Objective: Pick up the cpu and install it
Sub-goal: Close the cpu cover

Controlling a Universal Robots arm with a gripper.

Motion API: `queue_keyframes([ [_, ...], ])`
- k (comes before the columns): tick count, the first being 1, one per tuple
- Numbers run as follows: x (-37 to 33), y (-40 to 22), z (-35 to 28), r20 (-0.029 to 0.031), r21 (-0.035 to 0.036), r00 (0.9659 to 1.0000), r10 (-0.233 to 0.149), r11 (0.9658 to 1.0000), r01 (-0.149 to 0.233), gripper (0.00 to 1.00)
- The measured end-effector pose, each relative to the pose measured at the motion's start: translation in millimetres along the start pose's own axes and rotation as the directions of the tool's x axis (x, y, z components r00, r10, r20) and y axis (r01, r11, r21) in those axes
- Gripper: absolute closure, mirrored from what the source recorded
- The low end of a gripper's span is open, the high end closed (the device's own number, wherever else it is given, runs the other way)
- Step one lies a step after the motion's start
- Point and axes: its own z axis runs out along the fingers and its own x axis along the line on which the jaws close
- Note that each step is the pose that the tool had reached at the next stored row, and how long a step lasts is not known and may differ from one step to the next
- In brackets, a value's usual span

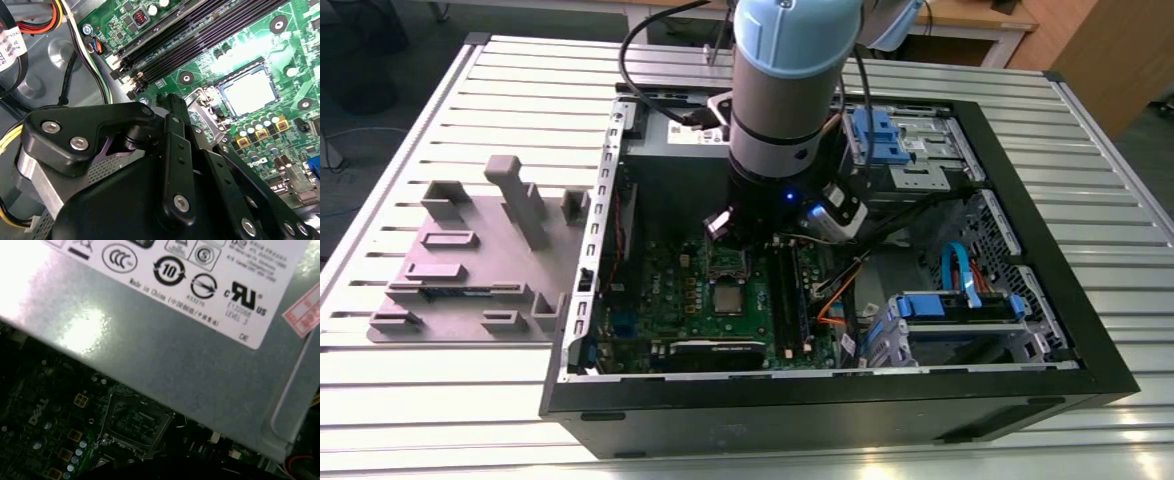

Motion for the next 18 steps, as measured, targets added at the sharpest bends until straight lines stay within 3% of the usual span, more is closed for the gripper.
queue_keyframes([
  [18, 10.5, -21.0, -9.4, 0.0063, -0.0126, 1.0000, 0.000, 0.9999, 0.000, 0.89],
])
